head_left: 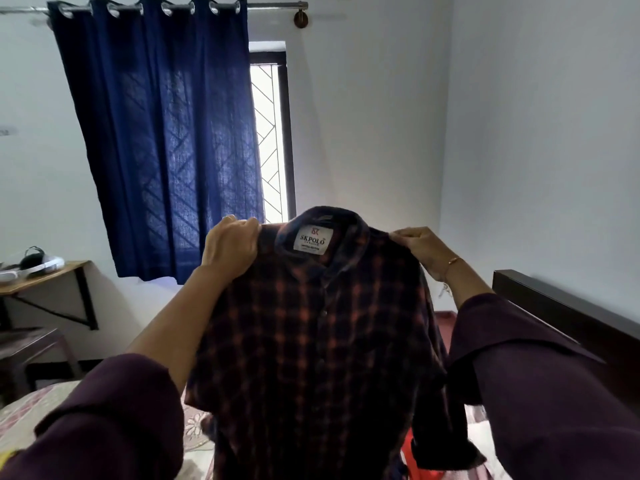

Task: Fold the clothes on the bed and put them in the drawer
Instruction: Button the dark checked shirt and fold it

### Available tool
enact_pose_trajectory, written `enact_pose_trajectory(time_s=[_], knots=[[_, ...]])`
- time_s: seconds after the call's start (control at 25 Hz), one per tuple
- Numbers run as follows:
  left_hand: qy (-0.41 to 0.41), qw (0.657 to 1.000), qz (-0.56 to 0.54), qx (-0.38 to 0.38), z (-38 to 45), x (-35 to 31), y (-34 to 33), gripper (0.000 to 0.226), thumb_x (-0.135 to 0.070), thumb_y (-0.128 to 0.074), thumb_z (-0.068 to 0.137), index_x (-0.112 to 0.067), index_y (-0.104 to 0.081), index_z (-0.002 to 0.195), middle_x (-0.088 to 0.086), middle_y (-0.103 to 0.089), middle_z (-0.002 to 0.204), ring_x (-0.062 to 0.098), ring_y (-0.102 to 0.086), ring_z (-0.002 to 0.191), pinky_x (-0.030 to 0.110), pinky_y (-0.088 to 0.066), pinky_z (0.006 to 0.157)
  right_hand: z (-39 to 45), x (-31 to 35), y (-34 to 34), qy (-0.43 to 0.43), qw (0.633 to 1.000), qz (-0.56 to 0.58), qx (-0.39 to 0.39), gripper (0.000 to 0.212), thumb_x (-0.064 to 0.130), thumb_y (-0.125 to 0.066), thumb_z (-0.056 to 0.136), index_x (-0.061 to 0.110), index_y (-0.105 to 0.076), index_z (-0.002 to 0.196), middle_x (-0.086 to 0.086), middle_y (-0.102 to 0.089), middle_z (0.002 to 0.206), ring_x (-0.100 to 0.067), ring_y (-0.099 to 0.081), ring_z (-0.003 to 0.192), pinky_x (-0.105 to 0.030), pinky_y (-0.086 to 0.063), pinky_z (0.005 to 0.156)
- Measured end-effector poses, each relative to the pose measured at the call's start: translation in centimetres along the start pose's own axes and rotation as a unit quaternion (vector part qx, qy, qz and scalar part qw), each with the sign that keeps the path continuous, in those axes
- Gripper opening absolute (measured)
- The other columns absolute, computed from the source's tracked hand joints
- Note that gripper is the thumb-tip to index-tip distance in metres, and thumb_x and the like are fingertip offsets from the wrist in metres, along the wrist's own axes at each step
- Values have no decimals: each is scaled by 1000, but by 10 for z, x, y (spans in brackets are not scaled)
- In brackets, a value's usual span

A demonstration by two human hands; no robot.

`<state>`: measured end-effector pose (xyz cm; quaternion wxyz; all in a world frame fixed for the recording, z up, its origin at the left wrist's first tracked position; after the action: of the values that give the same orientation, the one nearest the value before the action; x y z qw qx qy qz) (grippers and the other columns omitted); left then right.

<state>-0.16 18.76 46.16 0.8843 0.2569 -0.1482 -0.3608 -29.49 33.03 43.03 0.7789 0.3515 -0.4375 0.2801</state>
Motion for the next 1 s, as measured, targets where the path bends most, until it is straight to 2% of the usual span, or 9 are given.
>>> enact_pose_trajectory(time_s=[0.08,0.12,0.24,0.32,0.48,0.64,0.8,0.88,1.0], knots=[[84,995,-52,14,4,4,-8,25,-10,-39,95,1,-53,78,20,-62,78,38,-53,84,41,-38,69,5,2,-16,17,992,-121,20,12,12,-61,89,7,-73,89,-2,-68,85,-12,-60,78,-24,-50,79],[126,989,-76,20,2,8,-12,24,-8,-39,95,2,-53,78,21,-61,80,38,-53,86,40,-37,70,6,0,-22,5,992,-123,31,11,10,-62,88,5,-72,91,-5,-68,86,-13,-61,78,-25,-51,81],[210,969,-128,-6,-8,11,-16,23,-8,-40,94,0,-60,86,21,-64,88,39,-55,90,39,-38,74,-2,-7,-32,-51,997,11,53,9,-2,-62,85,5,-68,81,-6,-68,71,-9,-65,60,-18,-55,63],[221,963,-151,-14,-10,11,-12,26,-11,-41,96,-4,-65,100,20,-67,97,37,-55,98,40,-40,84,-10,-9,-37,-87,990,68,89,10,-5,-62,84,3,-66,80,-3,-68,61,-7,-64,52,-16,-53,53],[200,965,-170,1,-7,14,4,27,-16,-42,98,-5,-65,106,21,-64,100,34,-51,103,41,-37,91,-13,-11,-43,-143,967,176,112,13,4,-54,86,5,-62,76,-3,-60,63,-14,-58,59,-23,-50,53],[207,958,-197,27,-14,15,11,28,-18,-42,98,-5,-65,108,20,-60,104,34,-48,108,42,-36,98,-10,-5,-53,-95,989,88,74,14,5,-55,87,6,-59,73,-4,-53,65,-14,-49,61,-23,-42,53],[253,943,-215,24,-22,39,9,27,-21,-42,97,-10,-65,106,19,-61,106,32,-48,111,41,-35,97,-20,-6,-71,-66,980,87,169,9,10,-61,88,4,-66,83,-1,-65,71,-11,-60,66,-18,-51,62],[236,950,-202,30,-25,40,11,27,-20,-42,98,-8,-65,106,16,-61,106,30,-46,112,40,-34,97,-19,-3,-73,-26,993,33,111,11,4,-63,86,8,-67,77,-1,-64,70,-13,-59,67,-15,-50,59],[209,957,-201,13,-26,38,16,26,-19,-41,98,-7,-63,102,12,-59,106,29,-46,110,44,-36,96,-11,11,-71,31,997,-15,-75,7,8,-61,88,8,-68,89,-2,-61,77,-16,-55,79,-24,-48,71]])
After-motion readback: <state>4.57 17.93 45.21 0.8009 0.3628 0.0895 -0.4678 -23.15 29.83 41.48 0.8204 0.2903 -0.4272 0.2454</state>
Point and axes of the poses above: each hand's wrist, its own z-axis towards the middle knuckle, its own y-axis out of the back of the hand, x = y × z, the point moved 4 cm from there along z, towards the middle knuckle
